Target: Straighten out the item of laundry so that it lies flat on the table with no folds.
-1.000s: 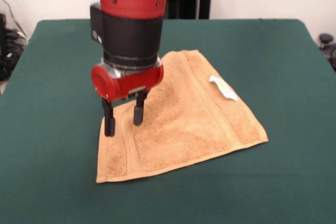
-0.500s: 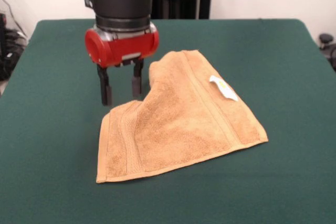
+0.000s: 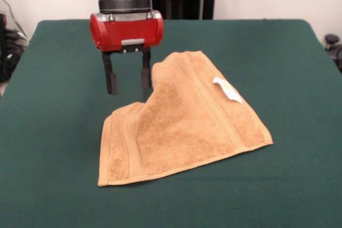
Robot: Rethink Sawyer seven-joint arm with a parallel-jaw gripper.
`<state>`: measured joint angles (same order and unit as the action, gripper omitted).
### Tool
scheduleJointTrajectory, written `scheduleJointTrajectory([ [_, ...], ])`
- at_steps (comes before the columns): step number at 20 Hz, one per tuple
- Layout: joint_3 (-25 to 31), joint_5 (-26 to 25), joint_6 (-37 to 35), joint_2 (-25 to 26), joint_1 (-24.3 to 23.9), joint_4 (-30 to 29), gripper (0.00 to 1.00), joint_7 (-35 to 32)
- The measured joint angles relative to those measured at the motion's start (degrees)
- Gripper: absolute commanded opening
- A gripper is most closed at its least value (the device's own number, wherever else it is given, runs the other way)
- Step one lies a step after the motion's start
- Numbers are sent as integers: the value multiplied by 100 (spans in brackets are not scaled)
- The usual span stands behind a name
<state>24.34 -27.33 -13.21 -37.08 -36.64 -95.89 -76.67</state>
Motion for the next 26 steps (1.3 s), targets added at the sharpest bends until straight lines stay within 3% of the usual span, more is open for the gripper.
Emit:
scheduleJointTrajectory([
  [9,-116,638,392,6,-93,-620,100,-457],
  [20,22,656,191,78,-946,-1400,100,-457],
  [26,59,657,-9,201,-1096,-1695,100,-457],
])
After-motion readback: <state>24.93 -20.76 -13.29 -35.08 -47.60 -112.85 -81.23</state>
